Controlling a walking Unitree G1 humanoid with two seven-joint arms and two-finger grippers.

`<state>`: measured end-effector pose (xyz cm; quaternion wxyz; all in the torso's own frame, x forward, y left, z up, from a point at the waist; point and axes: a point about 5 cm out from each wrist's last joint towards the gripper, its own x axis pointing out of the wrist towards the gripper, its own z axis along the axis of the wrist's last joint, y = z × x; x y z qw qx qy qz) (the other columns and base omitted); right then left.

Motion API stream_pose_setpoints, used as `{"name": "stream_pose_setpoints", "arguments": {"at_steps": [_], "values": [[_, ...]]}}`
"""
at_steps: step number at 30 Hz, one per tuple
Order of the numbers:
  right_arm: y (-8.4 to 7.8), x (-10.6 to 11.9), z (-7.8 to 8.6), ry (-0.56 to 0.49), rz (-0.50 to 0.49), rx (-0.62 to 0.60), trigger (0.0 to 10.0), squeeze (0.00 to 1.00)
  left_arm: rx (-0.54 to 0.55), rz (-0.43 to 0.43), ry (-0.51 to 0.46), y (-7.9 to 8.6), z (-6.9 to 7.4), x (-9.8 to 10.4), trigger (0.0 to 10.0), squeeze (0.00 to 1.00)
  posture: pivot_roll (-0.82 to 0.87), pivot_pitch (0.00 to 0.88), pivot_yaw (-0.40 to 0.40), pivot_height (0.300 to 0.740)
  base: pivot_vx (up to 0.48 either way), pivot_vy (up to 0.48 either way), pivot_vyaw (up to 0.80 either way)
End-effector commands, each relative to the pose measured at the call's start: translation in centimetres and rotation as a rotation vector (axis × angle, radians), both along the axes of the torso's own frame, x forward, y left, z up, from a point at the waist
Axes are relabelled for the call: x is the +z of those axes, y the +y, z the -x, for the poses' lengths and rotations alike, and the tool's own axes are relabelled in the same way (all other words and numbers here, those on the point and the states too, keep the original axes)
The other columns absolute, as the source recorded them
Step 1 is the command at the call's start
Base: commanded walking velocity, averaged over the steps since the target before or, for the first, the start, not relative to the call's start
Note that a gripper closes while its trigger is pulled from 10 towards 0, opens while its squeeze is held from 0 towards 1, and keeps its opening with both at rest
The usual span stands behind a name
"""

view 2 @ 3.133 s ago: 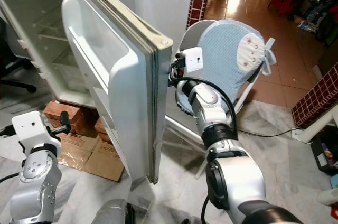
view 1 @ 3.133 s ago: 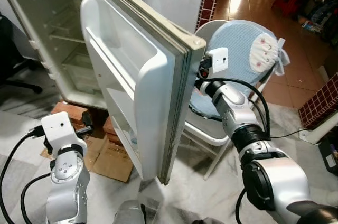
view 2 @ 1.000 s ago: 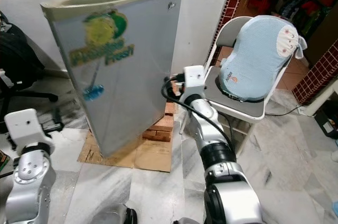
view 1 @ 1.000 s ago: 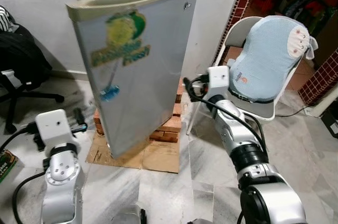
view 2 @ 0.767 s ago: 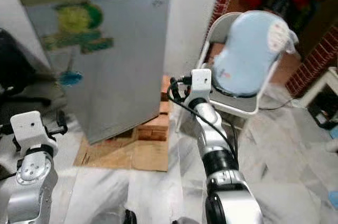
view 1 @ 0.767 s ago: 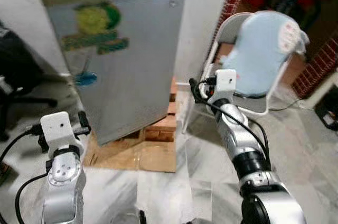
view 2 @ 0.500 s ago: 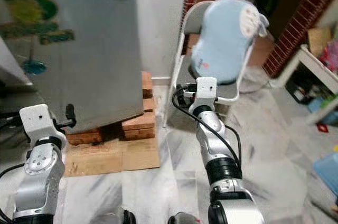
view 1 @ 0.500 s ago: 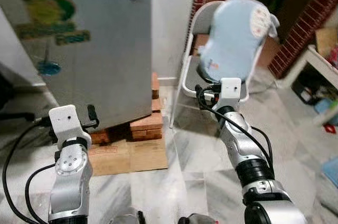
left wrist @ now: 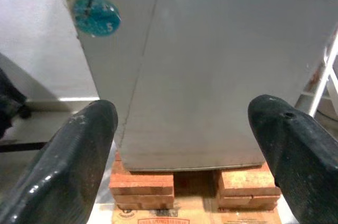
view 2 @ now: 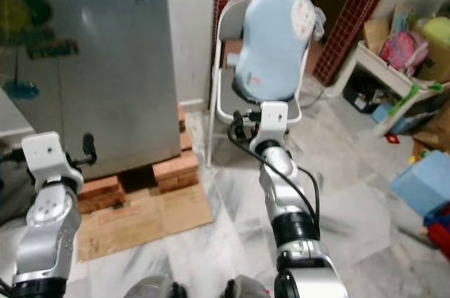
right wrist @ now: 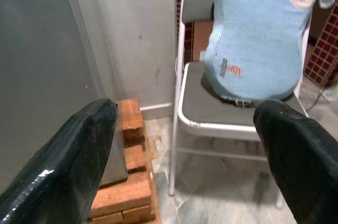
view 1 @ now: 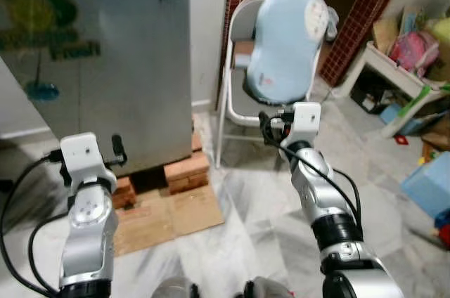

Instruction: Restocking fridge

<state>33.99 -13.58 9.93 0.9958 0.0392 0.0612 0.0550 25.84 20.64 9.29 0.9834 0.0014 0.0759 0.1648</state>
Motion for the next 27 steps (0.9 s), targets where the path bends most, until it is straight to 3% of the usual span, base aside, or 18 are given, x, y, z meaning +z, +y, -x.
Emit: {"name": "stream_pose_setpoints", "arguments": {"at_steps": [1,15,27], "values": [[-0.5,0.2,-0.1,0.002,-0.003,-0.024,10.0,0.00,-0.017,-0.003,0.011,-0.3,0.0,-0.2,10.0,0.00,0.06,0.034,-0.035,0.740,0.000,0.480,-0.80],[-0.4,0.2,-0.1,0.004,0.002,-0.029,10.0,0.00,-0.075,0.027,-0.019,-1.1,-0.3,0.0,10.0,0.00,0.05,0.035,-0.033,0.740,0.000,0.472,-0.80],[0.0,0.3,-0.2,-0.004,0.004,-0.028,10.0,0.00,-0.199,0.058,-0.061,-2.2,-0.1,0.5,10.0,0.00,0.05,0.039,-0.033,0.740,0.044,0.000,-0.80]]}}
